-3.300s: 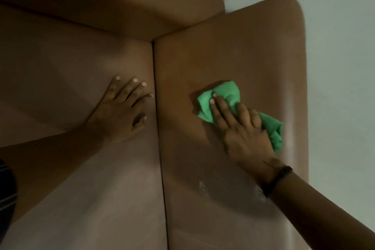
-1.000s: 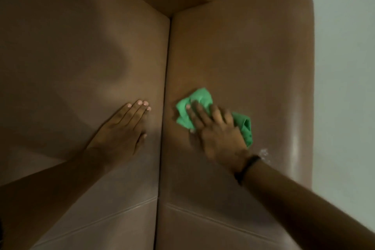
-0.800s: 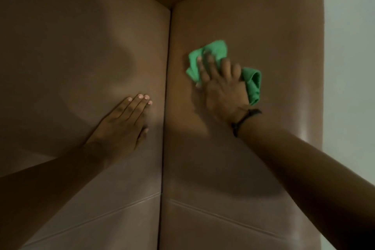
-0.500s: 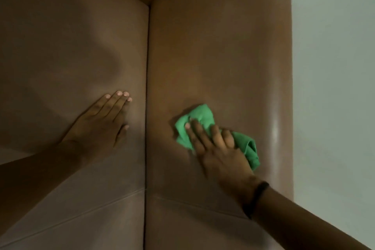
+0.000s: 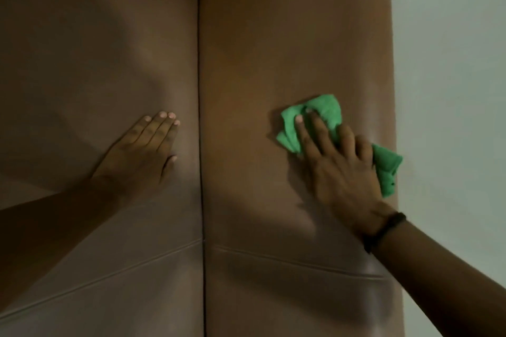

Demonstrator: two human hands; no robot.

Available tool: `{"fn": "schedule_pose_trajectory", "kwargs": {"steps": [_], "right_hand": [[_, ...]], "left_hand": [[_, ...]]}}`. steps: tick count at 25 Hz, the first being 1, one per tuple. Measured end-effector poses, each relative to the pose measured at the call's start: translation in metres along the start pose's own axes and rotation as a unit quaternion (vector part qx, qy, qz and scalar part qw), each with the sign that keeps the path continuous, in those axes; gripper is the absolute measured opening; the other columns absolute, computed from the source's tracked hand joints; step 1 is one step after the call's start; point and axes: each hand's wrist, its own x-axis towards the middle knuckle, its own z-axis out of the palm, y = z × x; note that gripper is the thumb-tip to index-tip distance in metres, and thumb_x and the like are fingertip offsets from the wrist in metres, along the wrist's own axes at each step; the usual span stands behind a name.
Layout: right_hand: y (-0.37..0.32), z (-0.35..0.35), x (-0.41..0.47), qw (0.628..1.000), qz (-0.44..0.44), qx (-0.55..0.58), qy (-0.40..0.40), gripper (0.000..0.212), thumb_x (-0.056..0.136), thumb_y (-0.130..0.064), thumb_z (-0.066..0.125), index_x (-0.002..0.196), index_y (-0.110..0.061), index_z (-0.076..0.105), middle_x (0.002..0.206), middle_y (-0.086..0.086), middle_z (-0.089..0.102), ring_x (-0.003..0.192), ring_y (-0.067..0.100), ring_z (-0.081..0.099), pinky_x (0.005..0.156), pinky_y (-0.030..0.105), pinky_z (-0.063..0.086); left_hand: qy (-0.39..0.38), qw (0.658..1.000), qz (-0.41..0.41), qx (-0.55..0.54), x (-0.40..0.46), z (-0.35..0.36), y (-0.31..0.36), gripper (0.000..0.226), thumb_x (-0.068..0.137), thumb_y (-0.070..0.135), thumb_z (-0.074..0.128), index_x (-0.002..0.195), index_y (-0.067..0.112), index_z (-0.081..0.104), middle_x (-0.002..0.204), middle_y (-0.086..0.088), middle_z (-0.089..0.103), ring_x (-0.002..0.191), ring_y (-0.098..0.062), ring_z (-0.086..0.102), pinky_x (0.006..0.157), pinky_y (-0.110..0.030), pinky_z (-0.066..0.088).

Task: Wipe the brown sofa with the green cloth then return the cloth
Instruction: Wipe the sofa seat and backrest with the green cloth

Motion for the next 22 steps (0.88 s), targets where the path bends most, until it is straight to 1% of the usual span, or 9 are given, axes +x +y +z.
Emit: {"fn": "schedule_pose_trajectory", "kwargs": {"steps": [2, 6, 8, 11, 14, 16, 17, 19, 22], "right_hand": [[-0.017, 0.007, 0.045, 0.997, 0.078, -0.005, 0.008, 0.067, 0.108, -0.037, 0.043, 0.168, -0.013, 0.025, 0.172, 0.012, 0.03, 0.122, 0.04, 0.042, 0.095, 0.05, 0.03], [-0.057, 0.005, 0.016, 0.991, -0.109, 0.047, -0.065, 0.066, 0.11, -0.042, 0.026, 0.169, -0.012, 0.024, 0.175, 0.01, 0.027, 0.132, 0.041, 0.044, 0.106, 0.053, 0.033], [-0.033, -0.005, -0.014, 0.994, -0.072, 0.05, -0.062, 0.066, 0.11, -0.044, 0.026, 0.169, -0.014, 0.027, 0.175, 0.007, 0.029, 0.13, 0.042, 0.045, 0.102, 0.053, 0.034], [-0.011, 0.002, 0.033, 0.998, 0.065, 0.001, -0.015, 0.07, 0.106, -0.035, 0.048, 0.168, -0.012, 0.025, 0.174, 0.012, 0.028, 0.122, 0.044, 0.042, 0.093, 0.052, 0.032], [-0.075, 0.017, 0.087, 0.997, 0.051, 0.056, -0.026, 0.066, 0.1, -0.018, 0.039, 0.164, -0.003, 0.032, 0.173, 0.016, 0.028, 0.12, 0.042, 0.04, 0.092, 0.053, 0.038], [-0.129, 0.026, 0.068, 0.993, -0.031, 0.1, -0.054, 0.069, 0.096, -0.02, 0.028, 0.161, -0.002, 0.04, 0.173, 0.017, 0.03, 0.123, 0.044, 0.046, 0.095, 0.05, 0.049], [-0.156, 0.021, 0.049, 0.989, -0.039, 0.119, -0.08, 0.068, 0.094, -0.02, 0.033, 0.158, -0.002, 0.045, 0.17, 0.016, 0.035, 0.122, 0.044, 0.053, 0.095, 0.049, 0.053], [-0.211, 0.017, 0.018, 0.968, 0.023, 0.219, -0.118, 0.065, 0.087, -0.019, 0.054, 0.15, -0.002, 0.058, 0.16, 0.012, 0.053, 0.112, 0.042, 0.068, 0.089, 0.048, 0.058], [-0.291, 0.011, 0.027, 0.89, 0.22, 0.36, -0.174, 0.064, 0.098, -0.028, 0.05, 0.158, -0.007, 0.048, 0.157, 0.008, 0.056, 0.118, 0.039, 0.064, 0.099, 0.049, 0.054]], "left_hand": [[0.009, 1.0, 0.009, 0.014, 0.001, 0.001, -0.003, 0.078, 0.11, 0.04, 0.032, 0.171, -0.007, 0.023, 0.178, -0.03, 0.031, 0.165, -0.044, 0.033, 0.139, -0.057, 0.02], [-0.005, 1.0, 0.006, 0.007, 0.004, -0.003, -0.004, 0.077, 0.11, 0.04, 0.031, 0.172, -0.006, 0.024, 0.178, -0.029, 0.03, 0.166, -0.042, 0.033, 0.139, -0.055, 0.021], [-0.009, 1.0, 0.003, 0.009, 0.001, -0.006, -0.002, 0.077, 0.11, 0.04, 0.032, 0.171, -0.007, 0.026, 0.177, -0.03, 0.031, 0.165, -0.043, 0.036, 0.139, -0.056, 0.023], [0.014, 1.0, 0.003, 0.019, 0.0, -0.004, -0.002, 0.076, 0.111, 0.039, 0.036, 0.17, -0.007, 0.026, 0.177, -0.03, 0.032, 0.165, -0.043, 0.036, 0.139, -0.055, 0.024], [-0.033, 0.999, 0.009, 0.014, 0.002, -0.013, -0.007, 0.078, 0.111, 0.042, 0.033, 0.172, -0.005, 0.023, 0.18, -0.027, 0.028, 0.168, -0.039, 0.03, 0.14, -0.053, 0.019], [-0.05, 0.998, 0.042, 0.023, 0.002, -0.024, -0.01, 0.08, 0.11, 0.047, 0.032, 0.173, -0.002, 0.025, 0.18, -0.024, 0.03, 0.168, -0.037, 0.031, 0.14, -0.053, 0.02], [-0.057, 0.996, 0.056, 0.031, 0.001, -0.034, -0.024, 0.081, 0.109, 0.051, 0.033, 0.172, 0.001, 0.029, 0.179, -0.022, 0.034, 0.167, -0.036, 0.034, 0.139, -0.054, 0.023], [-0.045, 0.996, 0.068, 0.041, -0.001, -0.053, -0.07, 0.082, 0.106, 0.056, 0.036, 0.172, 0.008, 0.035, 0.177, -0.02, 0.04, 0.165, -0.036, 0.039, 0.136, -0.056, 0.026], [-0.005, 0.993, 0.07, 0.09, 0.01, -0.072, -0.157, 0.078, 0.108, 0.058, 0.036, 0.174, 0.015, 0.033, 0.177, -0.02, 0.039, 0.163, -0.041, 0.038, 0.135, -0.056, 0.022]]}}
